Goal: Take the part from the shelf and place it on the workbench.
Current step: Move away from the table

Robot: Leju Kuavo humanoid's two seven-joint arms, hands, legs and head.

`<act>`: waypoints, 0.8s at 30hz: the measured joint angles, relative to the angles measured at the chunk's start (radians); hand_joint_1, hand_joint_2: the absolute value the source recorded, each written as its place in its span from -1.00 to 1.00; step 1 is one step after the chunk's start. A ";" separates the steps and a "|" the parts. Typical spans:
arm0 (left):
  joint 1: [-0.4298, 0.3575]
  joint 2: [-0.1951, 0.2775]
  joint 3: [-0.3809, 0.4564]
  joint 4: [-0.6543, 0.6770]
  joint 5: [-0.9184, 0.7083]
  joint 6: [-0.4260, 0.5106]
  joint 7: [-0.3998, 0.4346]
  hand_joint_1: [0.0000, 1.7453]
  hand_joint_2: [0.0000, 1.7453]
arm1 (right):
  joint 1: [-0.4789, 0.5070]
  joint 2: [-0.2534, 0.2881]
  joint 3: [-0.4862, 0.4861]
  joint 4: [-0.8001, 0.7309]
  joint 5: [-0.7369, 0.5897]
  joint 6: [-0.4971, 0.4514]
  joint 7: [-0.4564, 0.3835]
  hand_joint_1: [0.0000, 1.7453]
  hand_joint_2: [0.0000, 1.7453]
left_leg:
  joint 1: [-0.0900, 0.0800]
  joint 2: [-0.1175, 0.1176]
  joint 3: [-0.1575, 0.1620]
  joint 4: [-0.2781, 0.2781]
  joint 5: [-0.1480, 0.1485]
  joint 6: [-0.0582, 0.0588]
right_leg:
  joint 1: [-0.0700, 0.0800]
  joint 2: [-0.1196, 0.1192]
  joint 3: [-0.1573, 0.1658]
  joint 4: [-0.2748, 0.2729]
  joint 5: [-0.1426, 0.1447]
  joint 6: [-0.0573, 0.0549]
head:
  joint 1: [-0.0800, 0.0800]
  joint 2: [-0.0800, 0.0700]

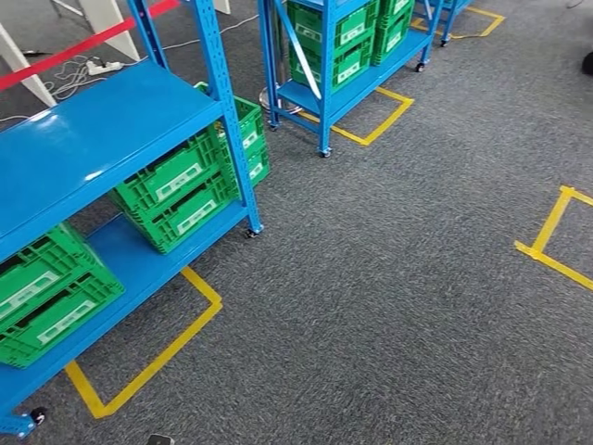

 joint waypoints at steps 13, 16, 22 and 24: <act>-0.007 -0.002 0.010 -0.007 -0.006 -0.001 0.007 -1.00 -1.00 | -0.002 0.005 -0.016 -0.005 0.011 0.000 -0.001 -1.00 -1.00 | -0.017 0.186 0.006 -0.016 0.011 0.016 | 0.018 -0.175 0.046 -0.010 -0.045 0.010 | -0.010 0.000; -0.002 -0.003 0.011 -0.010 -0.006 -0.001 0.007 -1.00 -1.00 | -0.008 0.006 -0.017 -0.007 0.013 0.001 -0.001 -1.00 -1.00 | -0.007 0.146 0.018 -0.029 0.014 0.029 | 0.014 -0.124 0.038 0.034 -0.076 0.024 | -0.005 0.000; 0.000 -0.009 0.012 -0.013 -0.009 -0.001 0.007 -1.00 -1.00 | -0.001 0.006 -0.025 -0.008 0.014 0.003 -0.001 -1.00 -1.00 | -0.001 0.054 0.049 -0.031 -0.010 0.039 | 0.007 -0.046 -0.130 0.251 -0.090 0.036 | 0.000 0.000; 0.002 -0.010 0.012 -0.013 -0.009 -0.001 0.007 -1.00 -1.00 | 0.000 0.006 -0.025 -0.009 0.015 0.003 -0.001 -1.00 -1.00 | 0.001 0.026 0.070 -0.029 -0.026 0.030 | 0.002 -0.016 -0.090 0.126 -0.003 0.038 | 0.001 0.000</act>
